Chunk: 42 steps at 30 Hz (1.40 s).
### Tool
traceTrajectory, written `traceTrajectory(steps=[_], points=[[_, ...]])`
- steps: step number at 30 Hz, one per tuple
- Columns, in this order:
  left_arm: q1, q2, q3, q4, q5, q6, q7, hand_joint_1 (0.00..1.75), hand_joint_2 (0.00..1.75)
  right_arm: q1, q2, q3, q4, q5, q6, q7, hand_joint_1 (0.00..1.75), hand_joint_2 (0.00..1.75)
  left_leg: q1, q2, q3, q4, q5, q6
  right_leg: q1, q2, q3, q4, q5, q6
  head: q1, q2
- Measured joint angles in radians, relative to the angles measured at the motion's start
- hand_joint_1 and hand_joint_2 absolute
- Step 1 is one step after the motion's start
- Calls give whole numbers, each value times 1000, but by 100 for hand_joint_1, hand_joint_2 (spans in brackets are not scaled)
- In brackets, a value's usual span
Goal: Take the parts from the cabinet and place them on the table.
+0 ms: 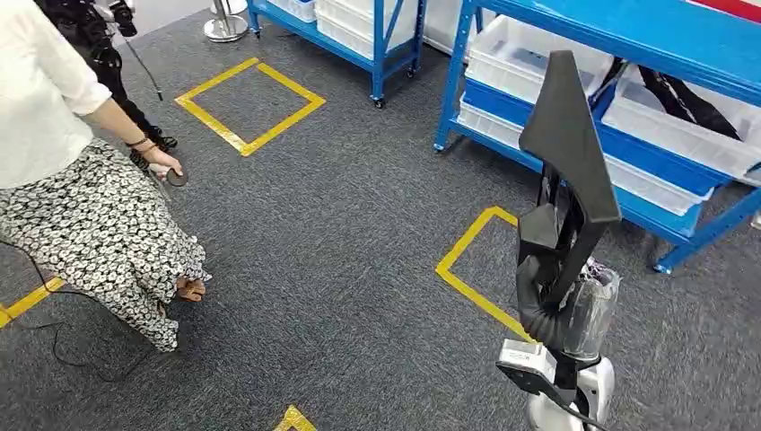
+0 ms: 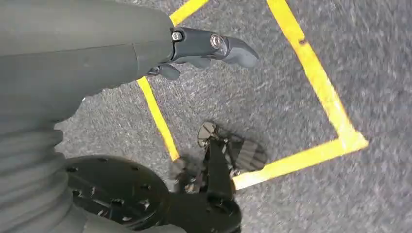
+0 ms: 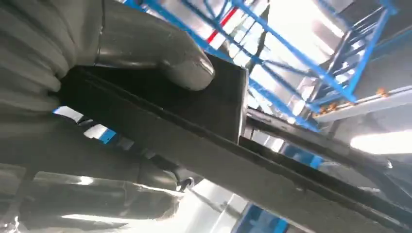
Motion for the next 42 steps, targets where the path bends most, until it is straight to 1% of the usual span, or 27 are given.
traceTrajectory(steps=[2,3,6,7,8,13,14,15,16,17,18,20,21,22,23,25,27,28,29,30,32,33,34,36,37,39,42], points=[[1,0,0,0,0,0,0,0,175,3,-4,0,0,0,0,0,175,175,0,-23,-2,1,0,0,-3,3,-67,116,-29,9,0,0],[1,0,0,0,0,0,0,0,175,3,-5,0,0,-2,0,1,175,175,0,-35,-2,1,0,-1,-6,3,-64,97,-10,20,0,0],[1,0,0,2,0,0,1,0,175,2,-7,0,0,-3,0,1,175,175,3,-70,-1,11,-4,-10,-26,29,55,-167,110,55,1,0],[1,0,0,2,0,0,3,0,175,1,-7,0,0,-3,0,1,175,175,-3,-78,-5,18,-8,-20,-26,46,67,-208,120,53,3,0],[1,0,0,2,0,0,5,0,175,1,-7,0,0,-2,0,2,175,175,-6,-85,-7,24,-14,-28,-23,39,71,-211,126,40,3,0],[1,0,0,2,0,0,5,0,175,1,-7,0,0,-1,0,2,175,175,-6,-85,-8,23,-13,-29,-23,37,72,-209,125,38,2,0],[7,0,0,2,0,0,5,0,175,-8,-5,3,5,6,8,10,175,175,1,-95,-18,23,-7,-40,-16,28,69,-202,129,25,0,0],[6,-1,0,2,0,0,-3,0,175,-18,11,10,15,25,16,24,175,175,6,3,-95,201,-111,-57,-16,0,76,-206,130,-7,-8,0],[6,-1,0,2,0,0,-8,0,175,-20,13,10,19,30,18,30,175,175,6,8,-150,308,-154,-59,-10,-14,75,-206,129,-9,-8,0],[6,-1,0,2,0,0,-13,0,175,-20,14,10,23,32,19,31,175,175,6,9,-178,361,-165,-58,-5,-24,76,-206,127,-12,-8,0],[7,-1,0,2,0,0,-17,0,175,-21,16,10,26,34,19,32,175,175,6,9,-179,357,-153,-55,-1,-32,77,-206,126,-13,-8,0],[8,-1,0,2,0,-3,-24,0,175,-28,16,10,31,36,20,32,175,175,2,14,-113,225,-77,-39,8,-48,82,-206,123,-17,-8,0],[8,0,0,2,0,-6,-27,0,175,-35,16,10,32,36,22,32,175,175,-5,32,-58,125,-35,-22,12,-55,85,-206,121,-19,-8,0],[7,1,0,0,0,-7,-30,0,175,-42,16,10,34,31,23,32,175,175,-22,81,-22,52,-28,1,11,-61,88,-207,120,-20,-7,0],[6,5,0,0,0,-13,-30,0,175,-48,15,10,36,23,24,32,175,175,-26,86,-22,53,-28,6,22,-69,86,-207,117,-15,-1,0],[5,5,0,1,-4,-13,-34,0,175,-51,12,10,42,12,24,30,175,175,-33,68,-23,47,-26,13,12,-86,88,-210,115,-9,-9,0],[5,4,0,1,-9,-3,-51,0,175,-55,9,10,42,-5,31,20,175,175,-23,43,0,7,-5,26,30,-98,92,-222,114,-1,-8,0],[5,0,0,1,-5,8,-63,0,175,-64,1,10,47,-17,40,15,175,175,-20,36,6,-9,4,22,19,-61,82,-198,100,0,-4,0],[-2,-3,0,1,0,15,-69,0,175,-77,-2,10,50,-23,44,11,175,175,-14,29,7,-17,12,30,18,-27,52,-137,70,-6,-6,0],[-7,-4,0,1,0,16,-73,0,175,-86,-6,10,56,-28,45,10,175,175,-12,18,4,-18,14,28,13,-8,14,-62,40,-8,-1,0],[-12,-14,0,3,0,12,-74,0,175,-96,-16,10,70,-31,47,9,175,175,-11,-11,0,-17,16,24,-2,3,-63,87,-5,2,0,0],[-12,-17,0,4,0,10,-73,0,175,-97,-18,10,74,-32,47,9,175,175,-8,-24,-1,-16,17,21,-10,3,-72,99,0,13,1,0],[-12,-19,0,5,0,9,-71,0,175,-98,-21,10,77,-32,47,8,175,175,-5,-36,-1,-15,17,15,-17,3,-59,64,23,29,0,0],[-11,-21,0,8,-1,7,-67,0,175,-105,-26,10,82,-34,47,8,175,175,7,-62,-3,-2,12,-2,-38,10,27,-121,106,67,0,0],[-12,-21,0,8,-1,8,-64,0,175,-108,-29,10,84,-38,45,8,175,175,9,-70,-10,12,6,-13,-51,32,60,-191,129,80,2,0],[-12,-21,0,8,-1,12,-61,0,175,-113,-32,10,88,-42,43,3,175,175,4,-81,-25,33,-8,-36,-35,31,61,-190,124,58,6,0],[-5,-21,0,8,0,13,-61,0,175,-117,-35,10,91,-43,43,2,175,175,18,-87,-32,38,-6,-48,-40,19,59,-185,130,37,4,0]])
